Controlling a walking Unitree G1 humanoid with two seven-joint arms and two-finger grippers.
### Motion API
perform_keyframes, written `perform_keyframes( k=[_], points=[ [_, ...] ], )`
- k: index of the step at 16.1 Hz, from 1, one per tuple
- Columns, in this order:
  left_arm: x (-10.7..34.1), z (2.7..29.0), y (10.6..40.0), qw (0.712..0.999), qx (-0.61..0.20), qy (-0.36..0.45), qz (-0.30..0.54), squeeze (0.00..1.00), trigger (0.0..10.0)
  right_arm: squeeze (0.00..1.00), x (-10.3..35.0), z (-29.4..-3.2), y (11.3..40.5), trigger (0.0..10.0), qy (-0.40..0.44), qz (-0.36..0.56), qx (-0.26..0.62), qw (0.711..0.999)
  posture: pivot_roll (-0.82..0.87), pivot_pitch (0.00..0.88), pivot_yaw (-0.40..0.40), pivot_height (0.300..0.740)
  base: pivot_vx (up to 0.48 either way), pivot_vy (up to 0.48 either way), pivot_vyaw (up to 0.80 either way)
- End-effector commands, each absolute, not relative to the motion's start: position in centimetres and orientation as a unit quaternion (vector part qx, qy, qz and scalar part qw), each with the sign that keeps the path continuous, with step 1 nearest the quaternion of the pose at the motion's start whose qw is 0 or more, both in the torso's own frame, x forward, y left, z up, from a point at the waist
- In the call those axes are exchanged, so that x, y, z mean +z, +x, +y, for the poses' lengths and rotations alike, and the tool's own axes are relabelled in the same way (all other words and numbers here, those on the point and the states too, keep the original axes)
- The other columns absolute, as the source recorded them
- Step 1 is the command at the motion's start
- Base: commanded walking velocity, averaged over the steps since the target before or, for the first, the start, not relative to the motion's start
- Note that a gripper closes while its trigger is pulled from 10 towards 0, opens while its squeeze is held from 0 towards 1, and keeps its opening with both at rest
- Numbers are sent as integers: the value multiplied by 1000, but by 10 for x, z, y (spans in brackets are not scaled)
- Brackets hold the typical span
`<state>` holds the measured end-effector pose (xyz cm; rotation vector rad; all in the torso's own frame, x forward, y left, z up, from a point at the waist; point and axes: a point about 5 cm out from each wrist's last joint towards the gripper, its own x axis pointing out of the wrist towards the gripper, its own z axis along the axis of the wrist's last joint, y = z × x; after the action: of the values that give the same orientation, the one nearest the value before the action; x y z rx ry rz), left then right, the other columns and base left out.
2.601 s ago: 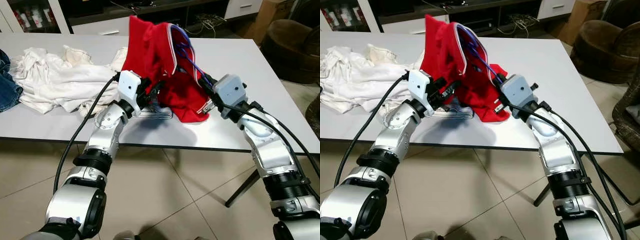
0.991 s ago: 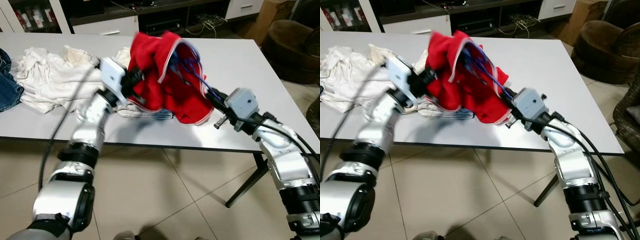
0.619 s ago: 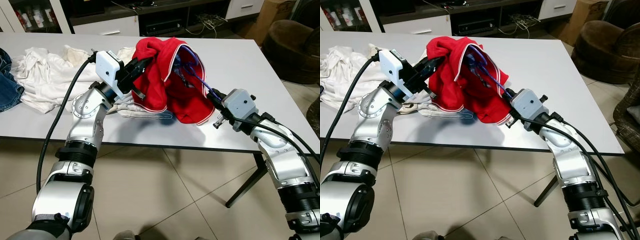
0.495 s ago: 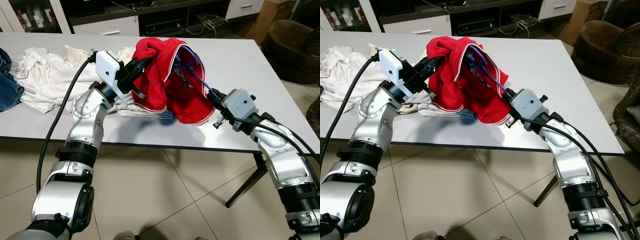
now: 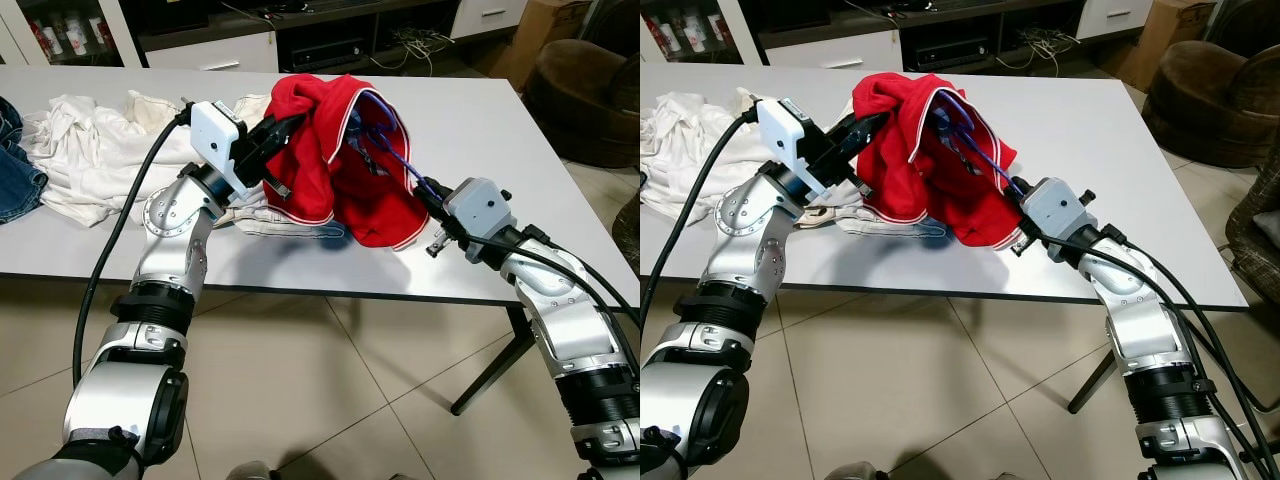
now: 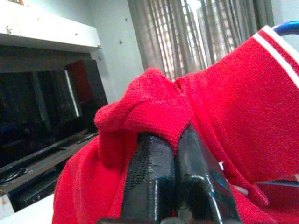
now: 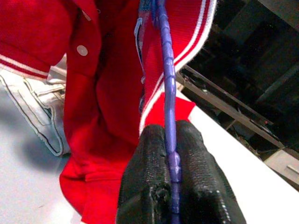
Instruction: Hang hanger
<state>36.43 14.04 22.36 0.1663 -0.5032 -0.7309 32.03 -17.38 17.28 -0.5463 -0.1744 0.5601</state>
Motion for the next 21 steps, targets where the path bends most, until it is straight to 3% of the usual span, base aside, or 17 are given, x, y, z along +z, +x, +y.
perform_keyframes(
  k=[1, 3, 4, 6, 10, 16, 21],
  points=[
    [226, 141, 363, 897, -357, 86, -247, 0, 0, 0, 176, -173, 323, 10000, -270, -87, 271, 920, 68, 0, 34, 740, 0, 0, 0],
    [226, 141, 363, 897, -357, 86, -247, 0, 0, 0, 176, -173, 323, 10000, -270, -87, 271, 920, 68, 0, 34, 740, 0, 0, 0],
    [211, 137, 355, 884, -402, 118, -206, 0, 10000, 0, 173, -163, 331, 10000, -264, -85, 266, 923, 91, 0, 25, 740, 0, 0, 0],
    [174, 136, 349, 887, -412, 159, -133, 0, 10000, 0, 174, -154, 340, 10000, -225, -93, 237, 940, 84, 0, 32, 740, 0, 0, 0],
    [157, 138, 352, 930, -328, 102, -128, 0, 10000, 0, 169, -149, 340, 10000, -172, -104, 203, 958, 79, 0, 34, 740, 0, 0, 0],
    [176, 163, 356, 950, -226, 102, -189, 0, 10000, 0, 158, -154, 335, 10000, -218, -95, 217, 947, 78, 0, 32, 740, 0, 0, 0],
    [179, 177, 351, 945, -231, 123, -198, 0, 10000, 0, 158, -161, 329, 10000, -253, -107, 232, 933, 77, 0, 29, 740, 0, 0, 0]
  ],
)
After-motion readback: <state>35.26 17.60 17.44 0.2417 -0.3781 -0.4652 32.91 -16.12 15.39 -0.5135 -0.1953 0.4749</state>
